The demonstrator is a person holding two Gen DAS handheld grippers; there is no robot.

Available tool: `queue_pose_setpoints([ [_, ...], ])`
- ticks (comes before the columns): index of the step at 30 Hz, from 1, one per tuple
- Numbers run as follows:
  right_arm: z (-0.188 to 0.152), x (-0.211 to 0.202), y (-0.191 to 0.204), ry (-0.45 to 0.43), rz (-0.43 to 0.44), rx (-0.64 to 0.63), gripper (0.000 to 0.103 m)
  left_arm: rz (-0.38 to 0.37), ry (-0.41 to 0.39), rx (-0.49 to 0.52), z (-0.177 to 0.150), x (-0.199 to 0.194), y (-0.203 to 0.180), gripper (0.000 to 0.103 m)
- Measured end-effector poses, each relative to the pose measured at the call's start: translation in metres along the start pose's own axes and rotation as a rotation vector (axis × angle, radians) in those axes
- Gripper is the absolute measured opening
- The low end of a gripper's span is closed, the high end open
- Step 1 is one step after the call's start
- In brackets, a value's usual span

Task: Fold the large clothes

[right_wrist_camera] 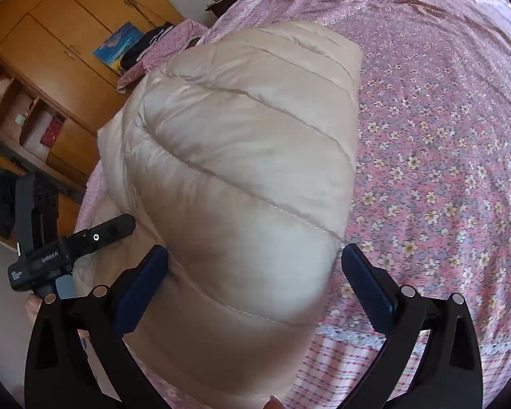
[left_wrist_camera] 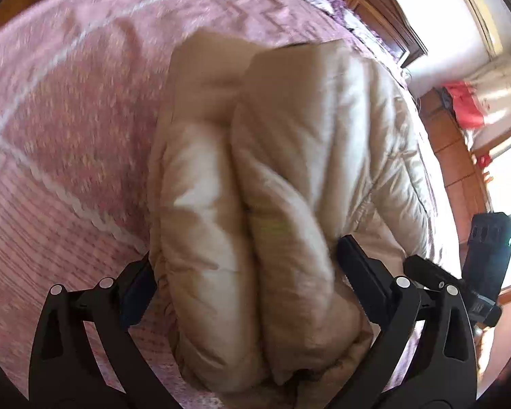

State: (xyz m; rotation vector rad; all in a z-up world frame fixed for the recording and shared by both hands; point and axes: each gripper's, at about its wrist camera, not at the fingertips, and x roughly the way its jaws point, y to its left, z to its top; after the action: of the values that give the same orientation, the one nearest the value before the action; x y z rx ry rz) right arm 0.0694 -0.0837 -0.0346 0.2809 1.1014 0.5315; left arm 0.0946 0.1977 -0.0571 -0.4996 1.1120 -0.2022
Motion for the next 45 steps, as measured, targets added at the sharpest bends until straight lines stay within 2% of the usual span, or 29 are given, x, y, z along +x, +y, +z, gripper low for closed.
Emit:
queue_pose_setpoints([
  [3, -0.002, 0.004, -0.006, 0.021, 0.023, 0.02, 0.098, -0.02, -0.008, -0.035, -0.005, 0.003, 0.003, 0.098],
  [9, -0.002, 0.006, -0.012, 0.044, 0.054, 0.049, 0.098, 0.014, -0.046, 0.014, -0.011, 0.002, -0.005, 0.098],
  [12, -0.002, 0.011, -0.014, 0.052, 0.07, 0.062, 0.098, 0.017, -0.034, -0.006, -0.009, 0.004, -0.001, 0.098],
  [17, -0.003, 0.026, -0.019, 0.081, 0.147, 0.131, 0.098, -0.001, -0.013, -0.036, -0.01, 0.008, 0.005, 0.098],
  [20, -0.004, 0.029, -0.022, 0.089, 0.168, 0.15, 0.098, -0.015, -0.027, -0.025, -0.015, 0.006, 0.009, 0.097],
  [27, 0.001, 0.029, -0.023, 0.091, 0.177, 0.154, 0.095, -0.19, -0.004, -0.069, -0.026, 0.011, 0.018, 0.081],
  [30, 0.002, 0.029, -0.02, 0.086, 0.17, 0.145, 0.092, -0.231, 0.004, -0.085, -0.027, 0.014, 0.019, 0.076],
  [33, 0.002, 0.022, -0.015, 0.062, 0.166, 0.121, 0.081, -0.286, -0.004, -0.106, -0.029, 0.015, 0.018, 0.068],
  [37, 0.001, 0.005, -0.012, -0.003, 0.176, 0.069, 0.066, -0.295, -0.043, -0.066, -0.035, 0.012, 0.006, 0.063],
  [40, 0.0, -0.01, -0.008, -0.06, 0.175, 0.024, 0.062, -0.317, -0.069, -0.05, -0.036, 0.008, -0.004, 0.06],
  [45, -0.001, -0.043, -0.008, -0.159, 0.13, -0.058, 0.061, -0.361, -0.094, -0.01, -0.035, 0.008, -0.032, 0.058],
])
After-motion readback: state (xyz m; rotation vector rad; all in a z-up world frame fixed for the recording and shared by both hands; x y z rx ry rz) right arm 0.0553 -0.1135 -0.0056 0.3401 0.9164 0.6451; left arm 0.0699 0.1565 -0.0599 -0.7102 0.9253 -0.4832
